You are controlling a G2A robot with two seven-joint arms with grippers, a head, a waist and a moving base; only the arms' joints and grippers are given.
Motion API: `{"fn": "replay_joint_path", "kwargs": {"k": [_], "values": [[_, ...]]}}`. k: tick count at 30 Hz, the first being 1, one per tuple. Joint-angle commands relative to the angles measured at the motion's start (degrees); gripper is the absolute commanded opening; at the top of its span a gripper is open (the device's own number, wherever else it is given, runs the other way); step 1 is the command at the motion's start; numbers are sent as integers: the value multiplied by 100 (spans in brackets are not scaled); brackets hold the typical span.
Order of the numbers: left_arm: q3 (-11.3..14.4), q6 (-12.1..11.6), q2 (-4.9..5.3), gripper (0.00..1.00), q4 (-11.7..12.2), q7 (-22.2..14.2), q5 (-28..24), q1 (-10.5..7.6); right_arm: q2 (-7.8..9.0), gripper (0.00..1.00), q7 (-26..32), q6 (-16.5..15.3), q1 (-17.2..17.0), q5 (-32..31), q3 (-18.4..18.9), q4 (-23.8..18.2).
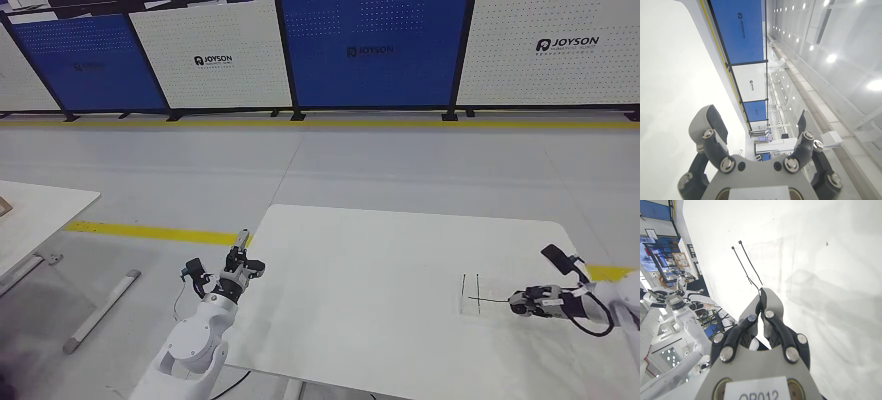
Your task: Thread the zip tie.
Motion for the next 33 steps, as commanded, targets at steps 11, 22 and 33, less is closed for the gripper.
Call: {"fn": "replay_joint_path", "kwargs": {"k": [11, 22, 33], "values": [[0, 0, 0, 100, 0, 0, 0, 0, 208, 0, -274, -82, -595, 275, 791, -631], [0, 0, 0, 100, 0, 0, 0, 0, 208, 0, -274, -82, -595, 275, 791, -631], [0, 0, 0, 100, 0, 0, 0, 0, 228, 0, -580, -961, -936, 900, 979, -1543]]}}
